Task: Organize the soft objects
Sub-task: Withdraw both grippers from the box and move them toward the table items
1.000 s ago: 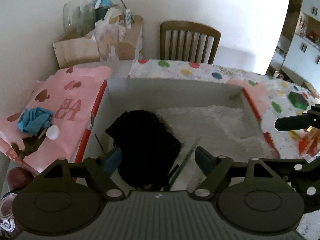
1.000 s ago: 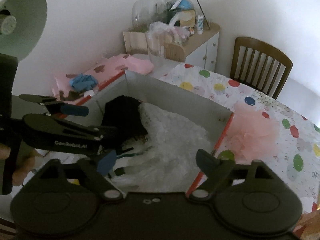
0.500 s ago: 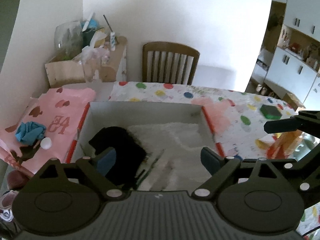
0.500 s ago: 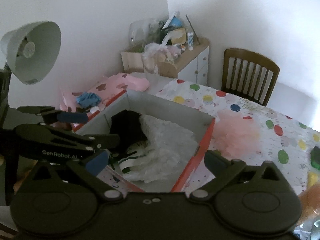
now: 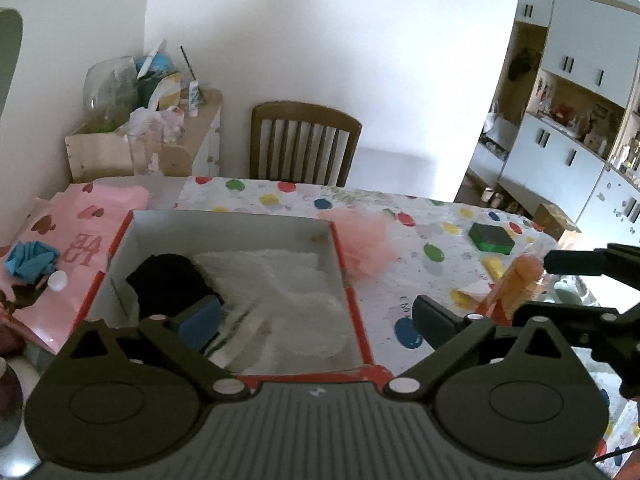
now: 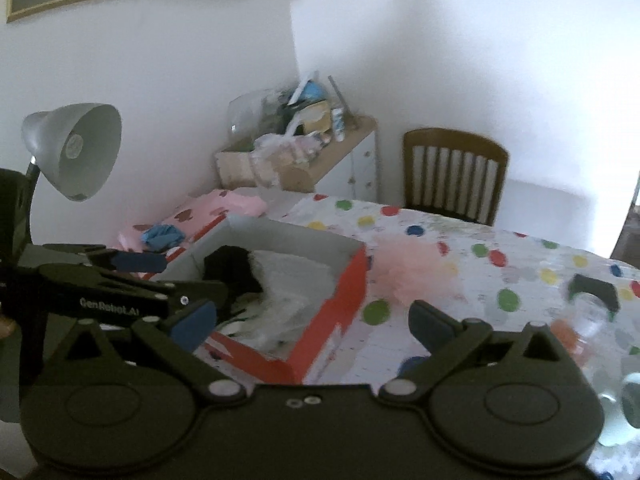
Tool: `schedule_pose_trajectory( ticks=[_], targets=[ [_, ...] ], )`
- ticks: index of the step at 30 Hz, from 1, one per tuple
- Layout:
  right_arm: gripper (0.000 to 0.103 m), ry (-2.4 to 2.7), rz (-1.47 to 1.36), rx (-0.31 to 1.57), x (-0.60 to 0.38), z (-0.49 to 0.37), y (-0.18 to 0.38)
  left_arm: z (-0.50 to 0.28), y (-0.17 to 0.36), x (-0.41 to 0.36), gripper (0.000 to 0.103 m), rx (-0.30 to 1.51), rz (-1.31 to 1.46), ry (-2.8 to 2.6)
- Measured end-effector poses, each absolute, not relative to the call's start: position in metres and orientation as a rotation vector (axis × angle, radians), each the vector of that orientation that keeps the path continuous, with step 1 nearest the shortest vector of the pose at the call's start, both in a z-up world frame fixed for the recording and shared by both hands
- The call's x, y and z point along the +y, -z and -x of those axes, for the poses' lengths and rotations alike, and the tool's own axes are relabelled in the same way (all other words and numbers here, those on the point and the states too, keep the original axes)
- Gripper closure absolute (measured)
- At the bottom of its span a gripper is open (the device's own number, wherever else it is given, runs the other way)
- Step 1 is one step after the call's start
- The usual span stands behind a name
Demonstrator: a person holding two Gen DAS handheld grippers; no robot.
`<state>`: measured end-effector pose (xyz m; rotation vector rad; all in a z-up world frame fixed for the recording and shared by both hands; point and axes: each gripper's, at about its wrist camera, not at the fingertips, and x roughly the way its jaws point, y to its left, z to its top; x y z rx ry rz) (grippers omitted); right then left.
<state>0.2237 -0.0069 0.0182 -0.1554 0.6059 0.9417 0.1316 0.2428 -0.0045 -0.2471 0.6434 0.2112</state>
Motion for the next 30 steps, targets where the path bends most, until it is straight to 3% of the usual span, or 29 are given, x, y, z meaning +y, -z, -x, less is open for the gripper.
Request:
schedule_pose_trajectory(
  ticks=[11,24,30],
  targets=[
    [0.0,-0.864,0.131,0.605,-0.081,-0.231,-0.01,-0.15,0.006,0.191,0.0,0.624,0.205,-0.14],
    [0.001,-0.805,0.194,0.612,-0.15,-0.266,0.014,-0.224,0.018,0.15,0.0,0.643,0.202,-0.152],
    [0.008,-0.812,0.286,0.634,-0.168,-0.295,0.04,-0.264,0.027,0.143,0.0,0.655,0.205,-0.212]
  ],
)
